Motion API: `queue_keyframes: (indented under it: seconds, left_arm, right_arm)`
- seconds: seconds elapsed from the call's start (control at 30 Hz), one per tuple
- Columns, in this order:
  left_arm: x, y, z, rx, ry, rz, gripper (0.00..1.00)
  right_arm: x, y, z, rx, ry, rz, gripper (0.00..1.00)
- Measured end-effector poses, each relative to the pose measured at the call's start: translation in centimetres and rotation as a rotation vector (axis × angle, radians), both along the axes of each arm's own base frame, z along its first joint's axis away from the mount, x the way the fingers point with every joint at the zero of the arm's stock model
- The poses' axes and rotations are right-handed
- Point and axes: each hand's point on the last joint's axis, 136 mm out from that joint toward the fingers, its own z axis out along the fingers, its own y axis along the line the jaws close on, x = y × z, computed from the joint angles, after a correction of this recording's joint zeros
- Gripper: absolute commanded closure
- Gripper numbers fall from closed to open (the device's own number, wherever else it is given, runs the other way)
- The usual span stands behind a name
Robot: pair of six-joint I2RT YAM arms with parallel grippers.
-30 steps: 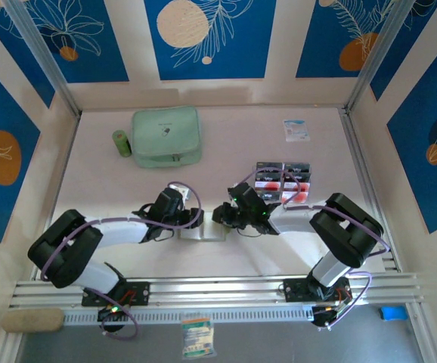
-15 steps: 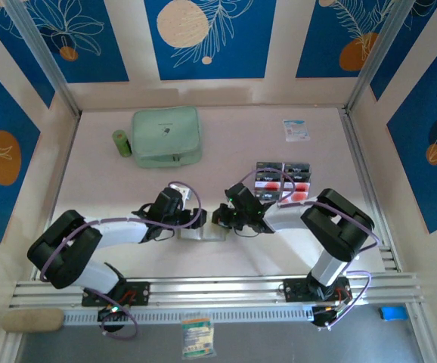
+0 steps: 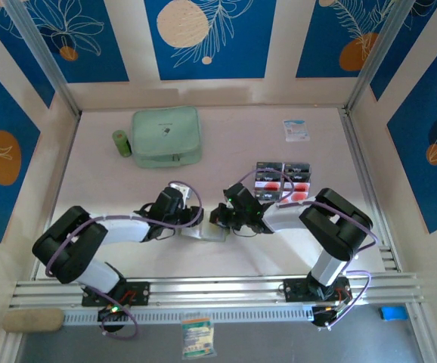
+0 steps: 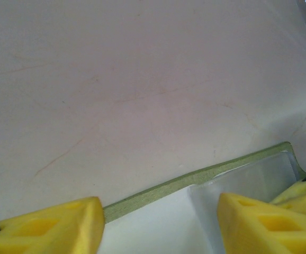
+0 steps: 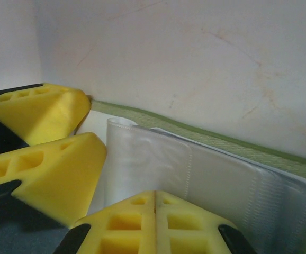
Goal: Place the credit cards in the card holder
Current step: Flip over the card slot on the card holder.
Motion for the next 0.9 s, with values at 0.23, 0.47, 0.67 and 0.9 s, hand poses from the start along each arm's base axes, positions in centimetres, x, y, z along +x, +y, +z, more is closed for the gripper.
queue_keyframes:
  seconds: [0.23, 0.47, 0.67, 0.9]
  left_arm:
    - [0.3, -0.1, -0.1, -0.006, -0.008, 0.005, 0.42]
    - [-0.3, -0.7, 1.3, -0.032, -0.001, -0.023, 0.14]
    - [-1.2, 0.2, 3.6, -0.001, 0.031, -0.014, 0.08]
    - [-0.8, -1.4, 8.7, -0.177, 0.017, 0.023, 0.08]
  right_arm:
    - [-0.1, 0.4, 0.0, 0.029, 0.01, 0.001, 0.99]
    - [-0.2, 0.3, -0.2, 0.038, 0.017, 0.001, 0.99]
    - [-0.3, 0.2, -0.3, 0.041, 0.019, -0.003, 0.99]
    - [-0.4, 0.2, -0.4, 0.051, 0.017, -0.009, 0.99]
